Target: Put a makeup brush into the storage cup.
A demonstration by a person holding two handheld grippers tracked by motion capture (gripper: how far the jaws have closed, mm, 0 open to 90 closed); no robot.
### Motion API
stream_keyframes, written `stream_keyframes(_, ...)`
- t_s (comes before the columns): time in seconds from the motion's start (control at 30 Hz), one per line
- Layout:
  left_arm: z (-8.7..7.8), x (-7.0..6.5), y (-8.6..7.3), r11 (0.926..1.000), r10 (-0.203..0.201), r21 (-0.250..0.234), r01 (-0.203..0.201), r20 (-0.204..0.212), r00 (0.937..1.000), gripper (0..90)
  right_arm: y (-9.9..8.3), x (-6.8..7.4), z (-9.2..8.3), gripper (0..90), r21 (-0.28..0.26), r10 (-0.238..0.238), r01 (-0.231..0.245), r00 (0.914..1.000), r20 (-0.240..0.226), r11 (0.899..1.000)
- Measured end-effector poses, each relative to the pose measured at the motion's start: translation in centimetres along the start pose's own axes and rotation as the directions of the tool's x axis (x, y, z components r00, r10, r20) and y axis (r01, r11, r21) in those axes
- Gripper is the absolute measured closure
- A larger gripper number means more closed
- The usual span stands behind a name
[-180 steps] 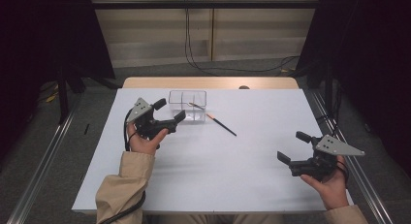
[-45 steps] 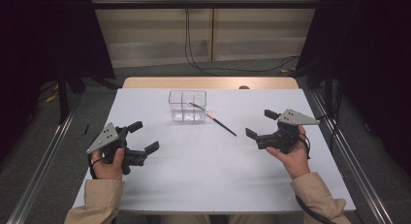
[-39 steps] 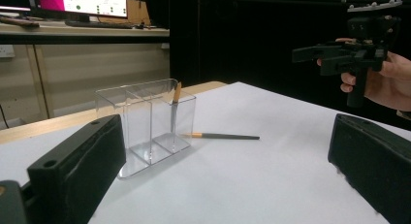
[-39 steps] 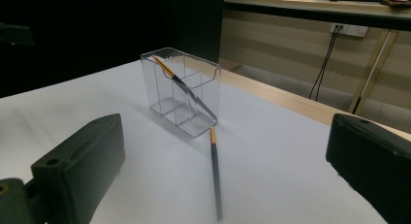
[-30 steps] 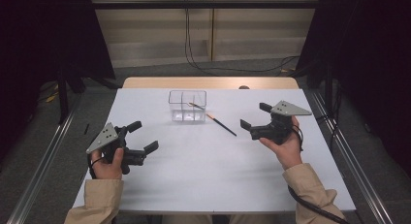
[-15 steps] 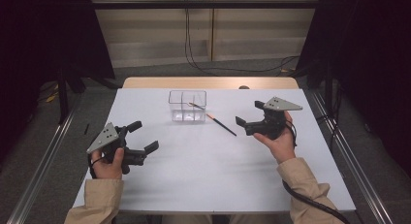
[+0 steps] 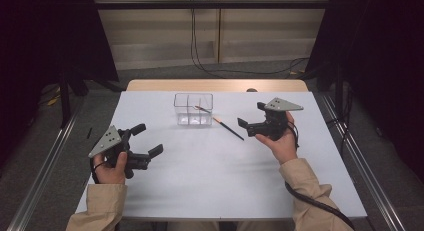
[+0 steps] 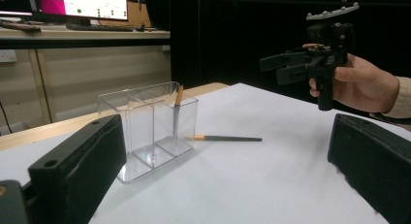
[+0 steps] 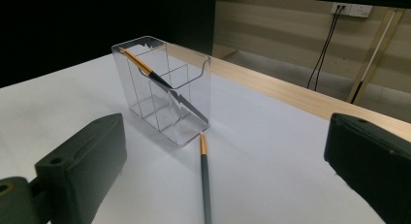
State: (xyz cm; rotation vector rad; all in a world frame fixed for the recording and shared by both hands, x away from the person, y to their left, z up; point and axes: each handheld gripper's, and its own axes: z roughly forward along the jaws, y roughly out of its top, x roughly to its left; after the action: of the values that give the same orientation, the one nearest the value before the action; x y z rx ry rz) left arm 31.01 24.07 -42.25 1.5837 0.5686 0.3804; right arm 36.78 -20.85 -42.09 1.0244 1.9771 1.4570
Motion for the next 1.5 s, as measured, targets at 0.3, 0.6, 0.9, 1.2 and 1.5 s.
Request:
stream_keyframes(0.3, -0.1, 0.0, 0.1, 0.9999, -0.001, -0.011, 0.001, -0.002, 1.0, 0.4, 0.5, -0.7, 1.2, 1.1, 0.012, -0.007, 0.007, 0.9999, 0.008, 1.0)
stream_keyframes(0.6, -0.2, 0.1, 0.1, 1.0, 0.001, -0.009, -0.001, -0.004, 1.0, 0.4, 1.1, -1.2, 2.1, 1.1, -0.007, 0.011, -0.011, 0.9999, 0.007, 1.0)
stream_keyframes(0.9, -0.1, 0.1, 0.2, 0.9999, 0.007, -0.008, -0.007, -0.007, 1.0, 0.5, 1.0, -1.4, 3.1, 1.2, 0.029, -0.004, 0.004, 0.9999, 0.013, 1.0)
stream_keyframes(1.2, 0.0, 0.0, 0.1, 1.0, 0.004, -0.001, -0.004, -0.002, 1.0, 0.5, 1.4, -1.3, 3.9, 1.2, 0.053, -0.013, 0.012, 0.9998, 0.018, 0.999)
stream_keyframes(1.5, 0.0, 0.0, 0.0, 0.9999, 0.01, 0.004, -0.01, -0.001, 1.0, 0.5, 1.3, -1.2, 4.8, 1.2, 0.082, -0.025, 0.024, 0.9996, 0.013, 0.996)
